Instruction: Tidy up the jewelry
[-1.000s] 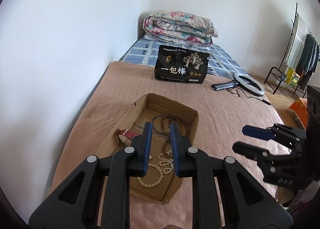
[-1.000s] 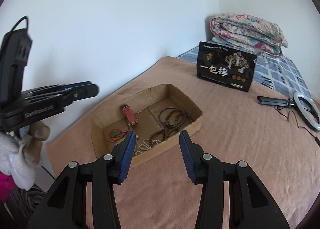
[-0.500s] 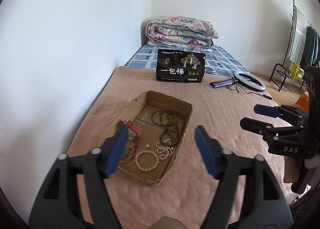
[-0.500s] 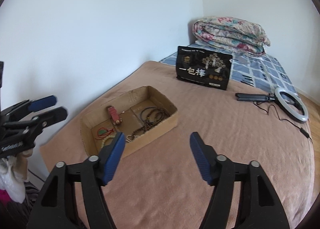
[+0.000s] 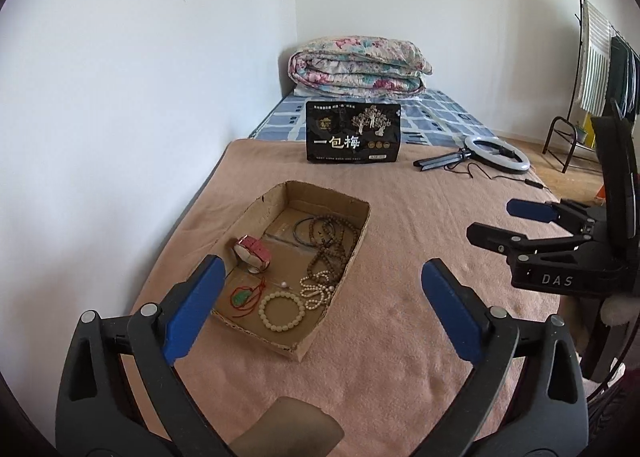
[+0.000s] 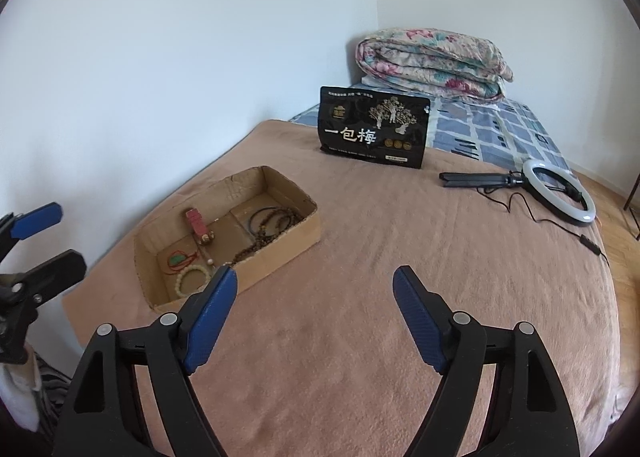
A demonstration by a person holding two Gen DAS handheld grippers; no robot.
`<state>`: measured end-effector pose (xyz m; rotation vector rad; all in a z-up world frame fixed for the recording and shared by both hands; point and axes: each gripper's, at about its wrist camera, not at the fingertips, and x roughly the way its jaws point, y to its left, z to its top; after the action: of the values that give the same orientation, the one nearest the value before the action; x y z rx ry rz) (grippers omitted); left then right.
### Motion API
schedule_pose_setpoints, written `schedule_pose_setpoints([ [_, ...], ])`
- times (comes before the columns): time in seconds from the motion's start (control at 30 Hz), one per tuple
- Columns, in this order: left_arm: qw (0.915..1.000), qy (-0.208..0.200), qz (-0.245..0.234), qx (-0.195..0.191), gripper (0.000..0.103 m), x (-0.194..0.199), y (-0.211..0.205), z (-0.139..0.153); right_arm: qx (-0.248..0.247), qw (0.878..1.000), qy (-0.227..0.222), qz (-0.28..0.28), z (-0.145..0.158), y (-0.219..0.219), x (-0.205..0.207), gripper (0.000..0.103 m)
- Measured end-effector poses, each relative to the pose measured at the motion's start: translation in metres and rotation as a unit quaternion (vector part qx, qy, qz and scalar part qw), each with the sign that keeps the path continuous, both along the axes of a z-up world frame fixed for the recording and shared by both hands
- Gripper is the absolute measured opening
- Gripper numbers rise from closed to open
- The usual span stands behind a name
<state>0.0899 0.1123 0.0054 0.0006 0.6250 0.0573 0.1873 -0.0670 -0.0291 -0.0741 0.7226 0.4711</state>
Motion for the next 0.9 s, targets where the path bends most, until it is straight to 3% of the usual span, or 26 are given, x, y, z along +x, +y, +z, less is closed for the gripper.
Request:
schedule_pose_setpoints([
  [0.23, 0.9997, -0.009, 0.007, 0.024, 0.102, 0.000, -0.005, 0.000, -0.003, 1.000, 0.004, -0.011, -0.005, -0.007, 0.002, 0.080],
  [0.9, 0.9996, -0.002, 0.017, 0.023, 0.102, 0.003, -0.002, -0.004, -0.015, 1.000, 0.006, -0.025, -0.011, -0.012, 0.004, 0.080],
])
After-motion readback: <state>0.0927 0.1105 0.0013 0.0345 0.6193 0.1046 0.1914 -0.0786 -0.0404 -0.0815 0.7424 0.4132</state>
